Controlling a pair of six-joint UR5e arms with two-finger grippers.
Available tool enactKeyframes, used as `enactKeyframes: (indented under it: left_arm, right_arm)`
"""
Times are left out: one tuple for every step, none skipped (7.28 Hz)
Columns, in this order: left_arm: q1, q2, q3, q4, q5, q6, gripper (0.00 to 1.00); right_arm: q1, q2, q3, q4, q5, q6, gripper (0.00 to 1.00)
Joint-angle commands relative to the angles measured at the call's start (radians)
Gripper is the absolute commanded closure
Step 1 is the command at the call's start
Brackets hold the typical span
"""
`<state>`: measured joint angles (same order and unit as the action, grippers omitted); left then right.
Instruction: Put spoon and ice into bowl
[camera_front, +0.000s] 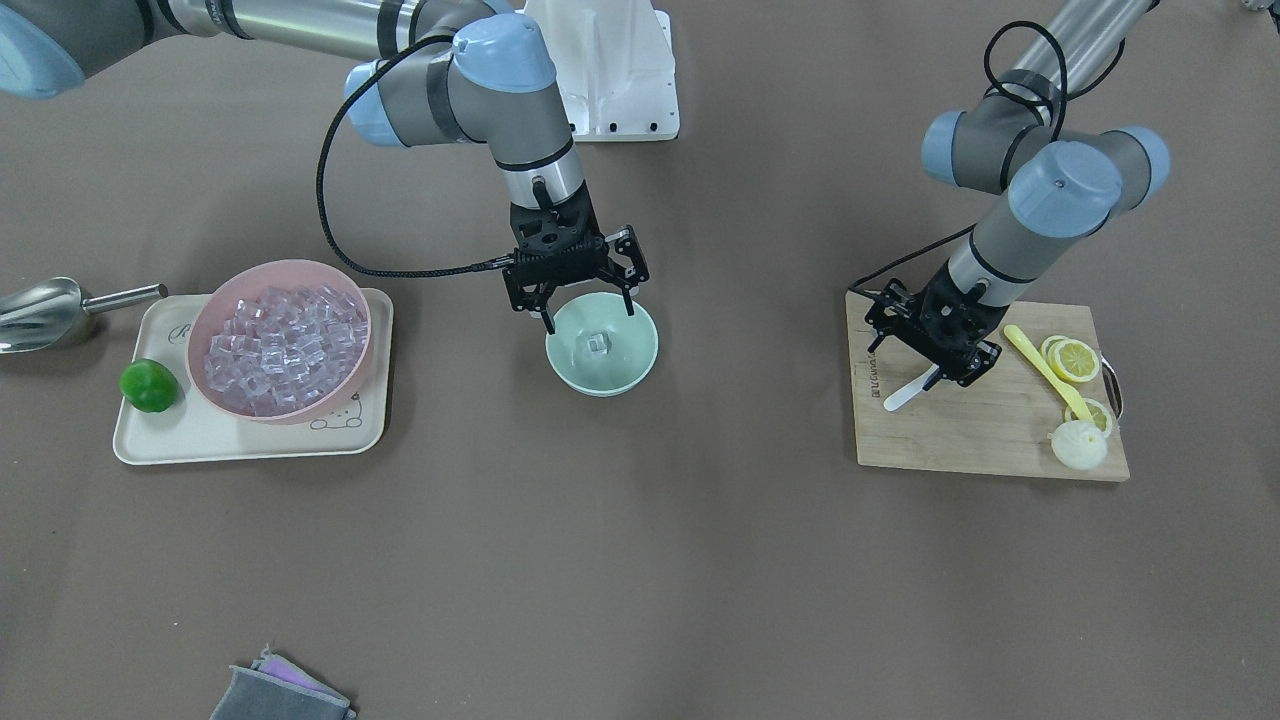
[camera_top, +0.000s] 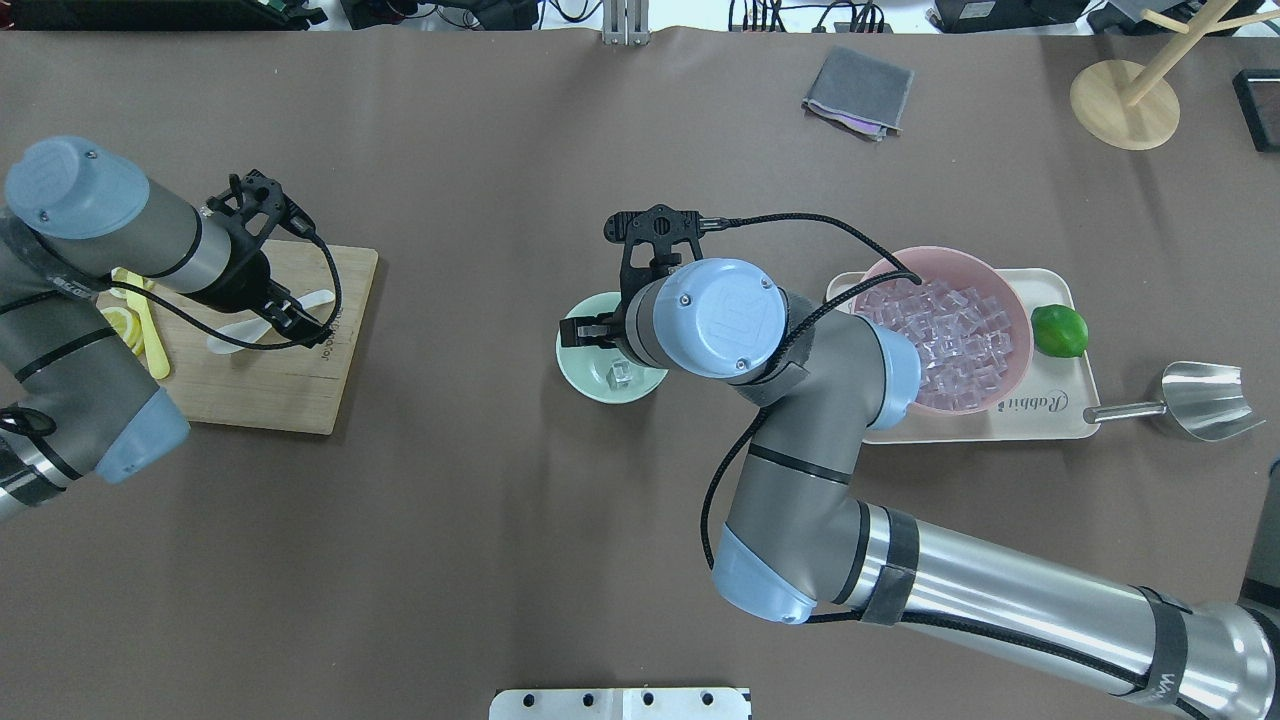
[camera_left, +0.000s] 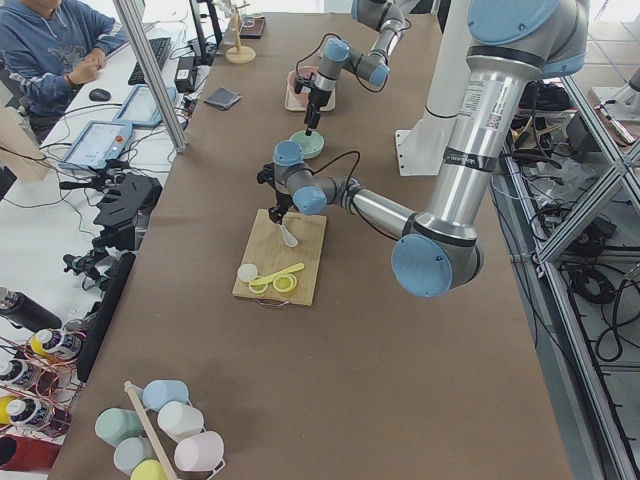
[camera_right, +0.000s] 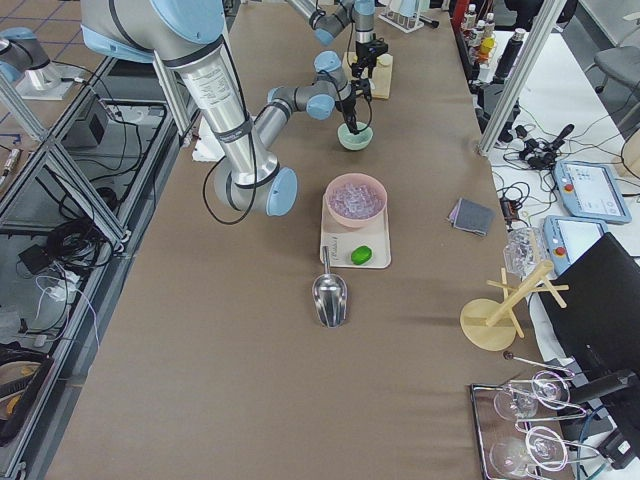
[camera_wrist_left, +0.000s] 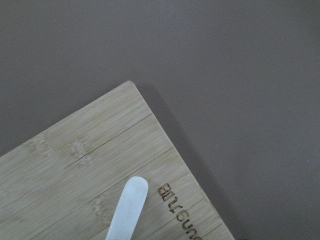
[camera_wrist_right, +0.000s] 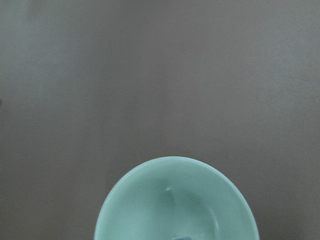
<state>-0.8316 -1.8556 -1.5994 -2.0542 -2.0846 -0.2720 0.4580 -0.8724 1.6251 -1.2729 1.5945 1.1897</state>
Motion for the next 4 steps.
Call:
enactKeyframes:
  left_arm:
    - [-0.014, -0.007, 0.034, 0.002, 0.065, 0.116, 0.18]
    - [-0.012, -0.007, 0.044, 0.002, 0.066, 0.122, 0.18]
    - [-0.012, 0.001, 0.044, -0.003, 0.063, 0.113, 0.21]
    - [-0.009, 0.004, 0.044, -0.004, 0.060, 0.109, 0.27]
  right_arm:
    - [0.005, -0.110, 0.106, 0.000, 0.011, -0.018, 0.00]
    - [0.007, -0.134, 0.127, 0.000, 0.018, -0.030, 0.00]
    - [0.008, -0.135, 0.134, -0.005, 0.018, -0.030, 0.00]
    - [0.016, -0.137, 0.136, -0.005, 0.027, -0.030, 0.00]
